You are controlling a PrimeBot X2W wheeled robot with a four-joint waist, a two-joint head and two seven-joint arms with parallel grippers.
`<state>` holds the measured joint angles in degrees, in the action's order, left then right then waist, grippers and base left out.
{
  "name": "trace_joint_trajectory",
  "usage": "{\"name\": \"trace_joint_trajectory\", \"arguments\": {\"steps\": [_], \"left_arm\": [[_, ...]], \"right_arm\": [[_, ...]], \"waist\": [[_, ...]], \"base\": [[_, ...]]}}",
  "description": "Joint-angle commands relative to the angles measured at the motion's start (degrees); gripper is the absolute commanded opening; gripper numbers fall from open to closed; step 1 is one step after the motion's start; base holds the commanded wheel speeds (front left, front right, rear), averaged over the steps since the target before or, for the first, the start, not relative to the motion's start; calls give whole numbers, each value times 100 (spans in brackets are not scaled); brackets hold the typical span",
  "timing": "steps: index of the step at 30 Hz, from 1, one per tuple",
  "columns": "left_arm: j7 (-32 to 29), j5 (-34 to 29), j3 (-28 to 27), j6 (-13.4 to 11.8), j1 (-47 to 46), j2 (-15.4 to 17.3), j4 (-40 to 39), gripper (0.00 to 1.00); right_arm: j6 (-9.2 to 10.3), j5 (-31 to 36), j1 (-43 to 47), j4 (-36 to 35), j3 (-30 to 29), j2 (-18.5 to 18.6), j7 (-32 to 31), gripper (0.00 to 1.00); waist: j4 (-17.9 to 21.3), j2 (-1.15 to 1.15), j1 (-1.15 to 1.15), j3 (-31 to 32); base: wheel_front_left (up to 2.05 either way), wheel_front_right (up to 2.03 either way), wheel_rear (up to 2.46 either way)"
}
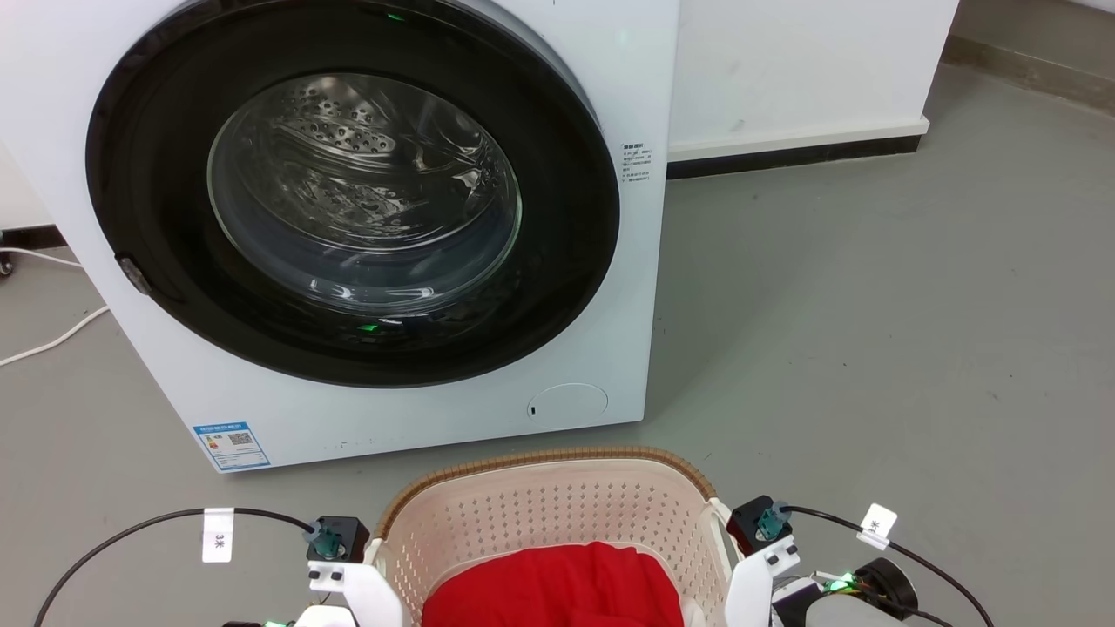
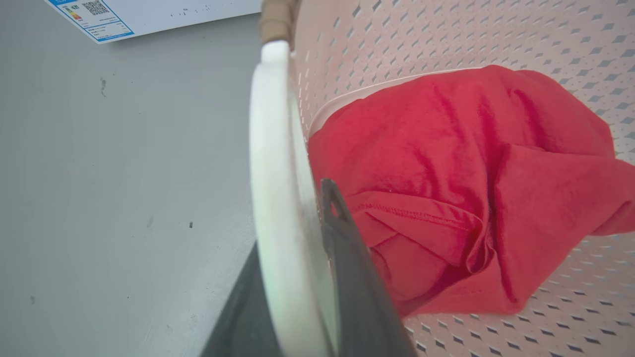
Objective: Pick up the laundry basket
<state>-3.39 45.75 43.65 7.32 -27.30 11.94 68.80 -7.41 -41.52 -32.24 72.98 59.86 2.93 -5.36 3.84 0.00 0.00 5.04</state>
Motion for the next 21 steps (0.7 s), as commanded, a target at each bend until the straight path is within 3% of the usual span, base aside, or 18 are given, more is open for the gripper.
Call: {"name": "trace_joint_trajectory", "arguments": {"steps": [1, 21], "left_arm": [[66, 13, 11, 23, -52, 102, -17, 0], [154, 503, 472, 23, -201, 168, 52, 0]], "right_arm": [[-14, -4, 59, 54, 47, 104, -34, 0], [-14, -314, 4, 88, 351, 111, -49, 0]], "waist": [[-2, 0, 0, -2], [-7, 0, 0, -20]], "base": [[0, 0, 0], [0, 0, 0]]}}
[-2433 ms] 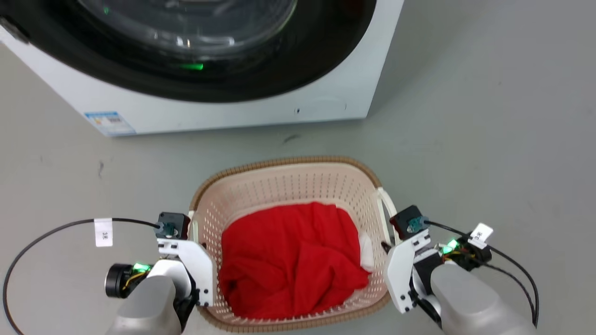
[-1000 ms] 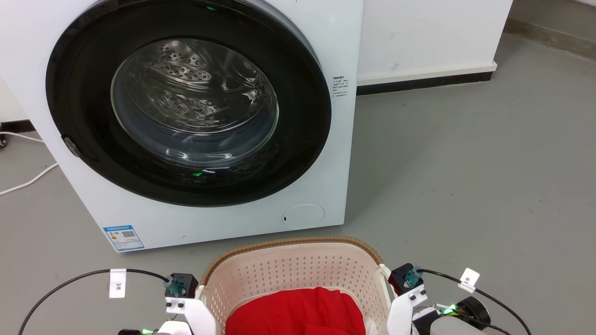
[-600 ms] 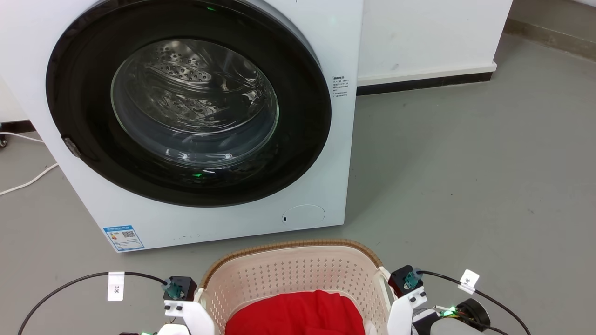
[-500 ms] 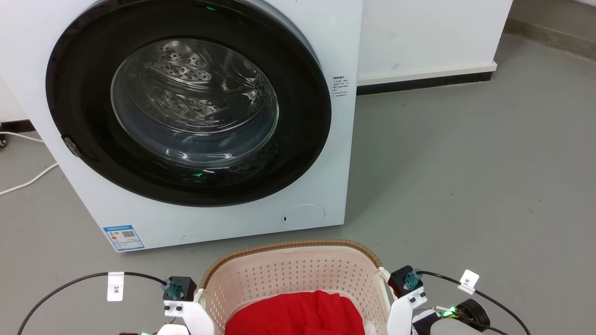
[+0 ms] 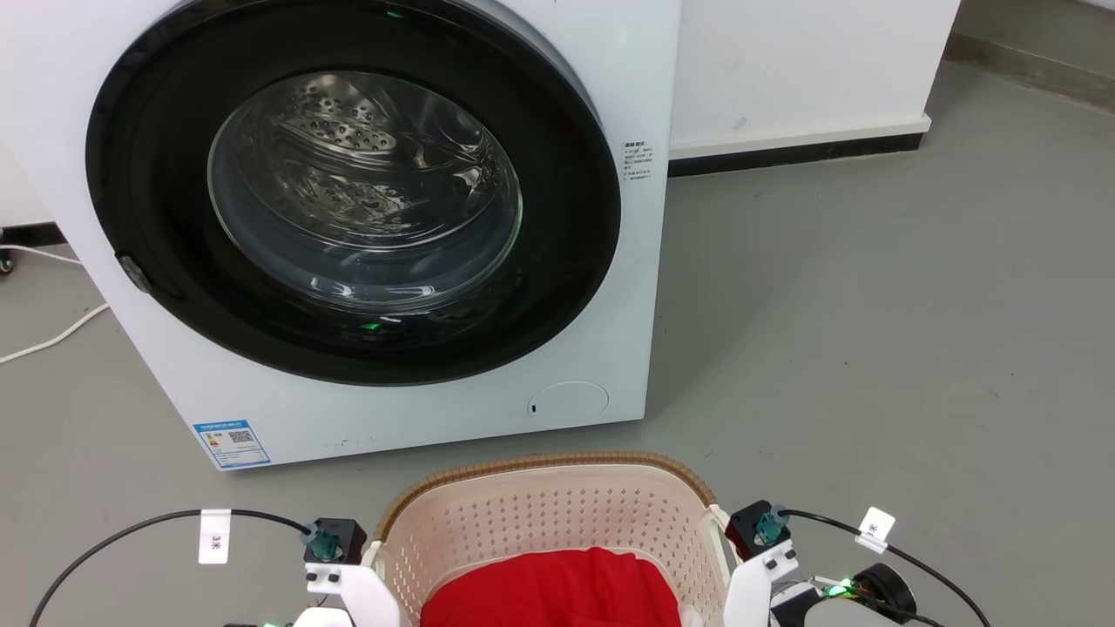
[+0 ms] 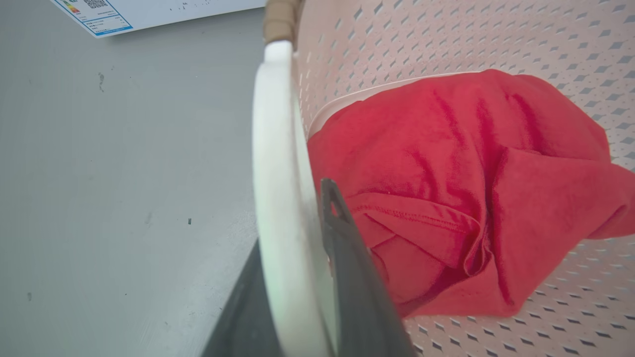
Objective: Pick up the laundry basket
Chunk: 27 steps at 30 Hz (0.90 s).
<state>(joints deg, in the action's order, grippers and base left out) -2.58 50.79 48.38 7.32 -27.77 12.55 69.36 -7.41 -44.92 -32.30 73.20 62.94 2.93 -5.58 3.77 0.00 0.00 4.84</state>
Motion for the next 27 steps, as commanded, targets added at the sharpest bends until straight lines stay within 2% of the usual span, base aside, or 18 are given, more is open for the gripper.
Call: {"name": "trace_joint_trajectory", "arguments": {"steps": [1, 27], "left_arm": [[76, 23, 17, 23, -155, 109, -4, 0], [134, 438, 437, 24, -223, 127, 66, 0]], "right_arm": [[-14, 6, 7, 67, 55, 111, -30, 0], [-14, -268, -40, 87, 338, 137, -31, 0]], "waist": [[-1, 0, 0, -1], [-14, 0, 0, -24]], "base": [[0, 0, 0], [0, 0, 0]]}}
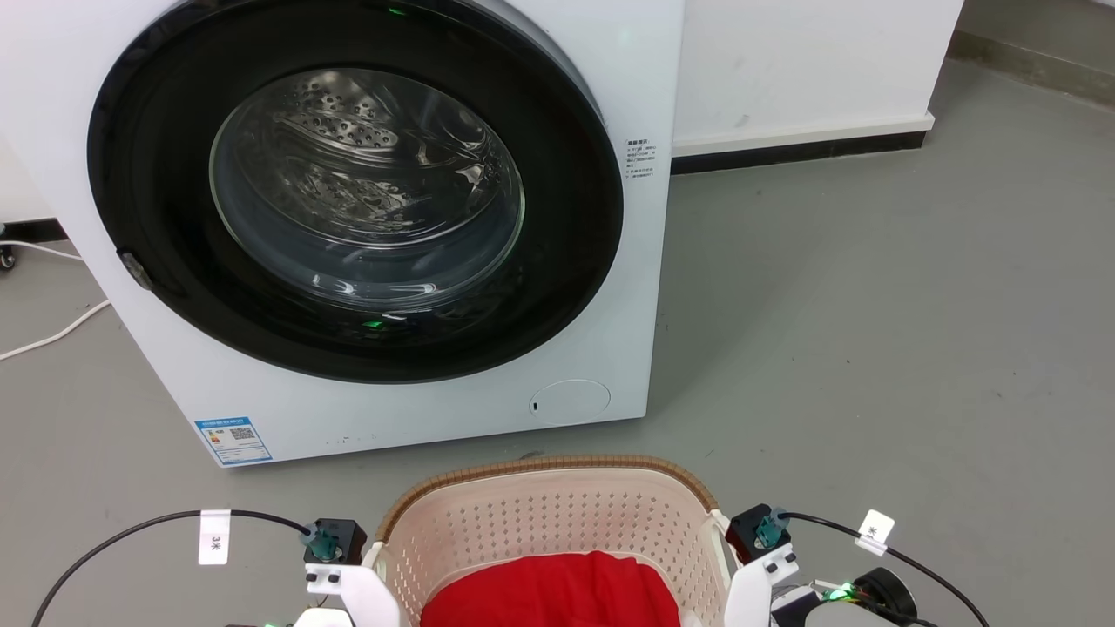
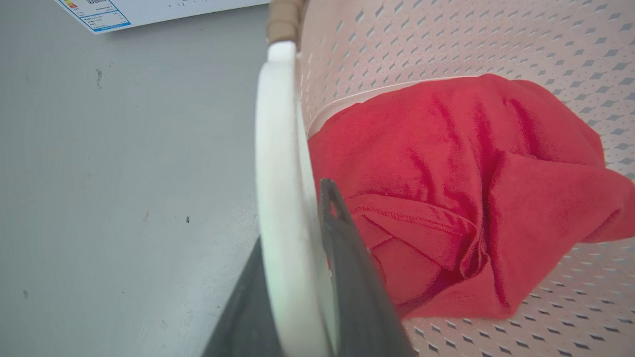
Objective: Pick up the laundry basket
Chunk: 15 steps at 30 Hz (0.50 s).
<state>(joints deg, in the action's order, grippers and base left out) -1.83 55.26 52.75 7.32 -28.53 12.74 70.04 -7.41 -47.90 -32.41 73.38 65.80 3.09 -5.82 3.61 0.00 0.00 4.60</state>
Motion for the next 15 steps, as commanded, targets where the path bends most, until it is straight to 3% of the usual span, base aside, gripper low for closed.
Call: {"name": "trace_joint_trajectory", "arguments": {"steps": [1, 15], "left_arm": [[63, 8, 15, 24, -149, 110, 1, 0], [81, 186, 201, 24, -183, 101, 35, 0]], "right_arm": [[-14, 18, -28, 69, 60, 120, -6, 0], [-14, -118, -46, 68, 196, 119, 5, 0]], "waist": [[2, 0, 0, 0], [3, 0, 0, -25]], "base": [[0, 0, 0], [0, 0, 0]]}}
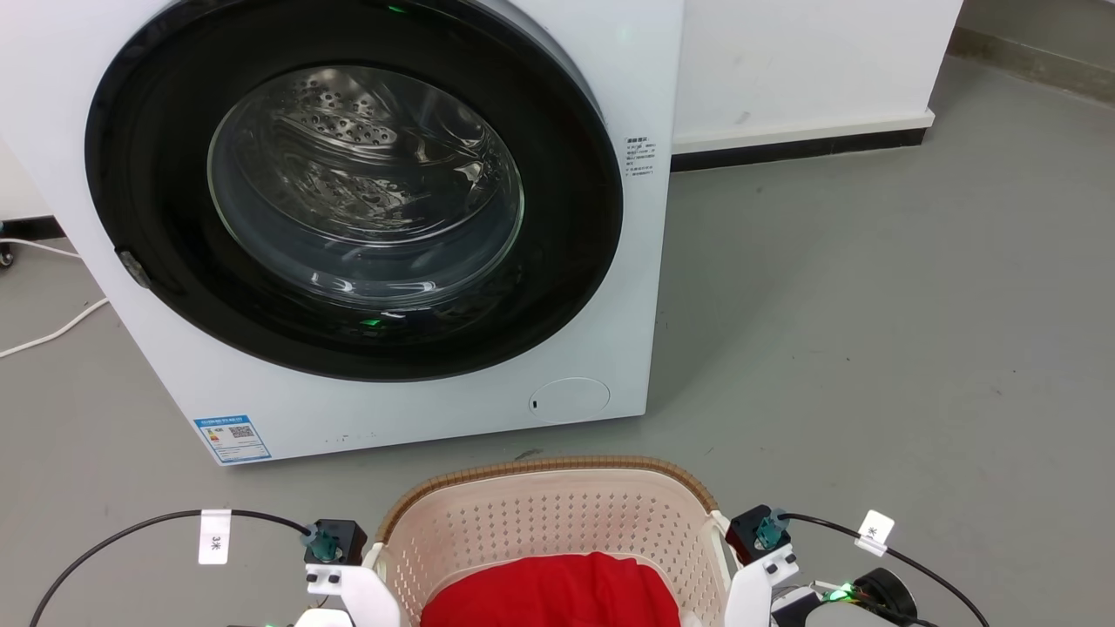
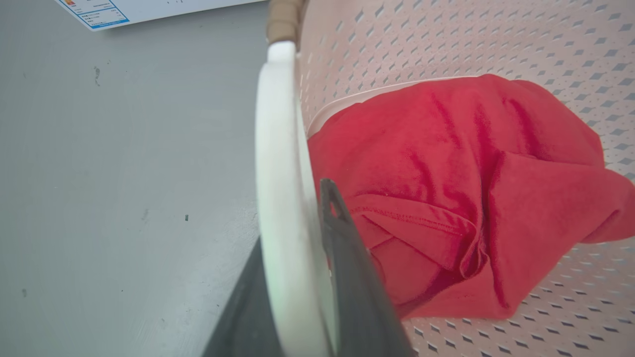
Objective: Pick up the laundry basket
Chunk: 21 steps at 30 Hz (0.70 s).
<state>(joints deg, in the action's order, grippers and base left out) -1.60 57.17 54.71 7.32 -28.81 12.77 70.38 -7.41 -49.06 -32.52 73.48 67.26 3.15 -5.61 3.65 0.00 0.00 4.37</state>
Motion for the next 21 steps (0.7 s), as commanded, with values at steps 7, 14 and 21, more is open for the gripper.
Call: {"name": "trace_joint_trajectory", "arguments": {"steps": [7, 14, 21], "left_arm": [[83, 83, 94, 24, -154, 98, 21, 0], [94, 143, 169, 24, -175, 81, 40, 0], [116, 214, 229, 24, -184, 83, 62, 0]], "right_arm": [[-14, -47, -31, 60, 106, 113, -1, 0], [-15, -102, -36, 61, 156, 124, 8, 0], [-15, -146, -47, 61, 193, 128, 6, 0]], "waist": [[1, 0, 0, -12], [-19, 0, 0, -27], [-20, 0, 0, -35]], "base": [[0, 0, 0], [0, 0, 0], [0, 0, 0]]}}
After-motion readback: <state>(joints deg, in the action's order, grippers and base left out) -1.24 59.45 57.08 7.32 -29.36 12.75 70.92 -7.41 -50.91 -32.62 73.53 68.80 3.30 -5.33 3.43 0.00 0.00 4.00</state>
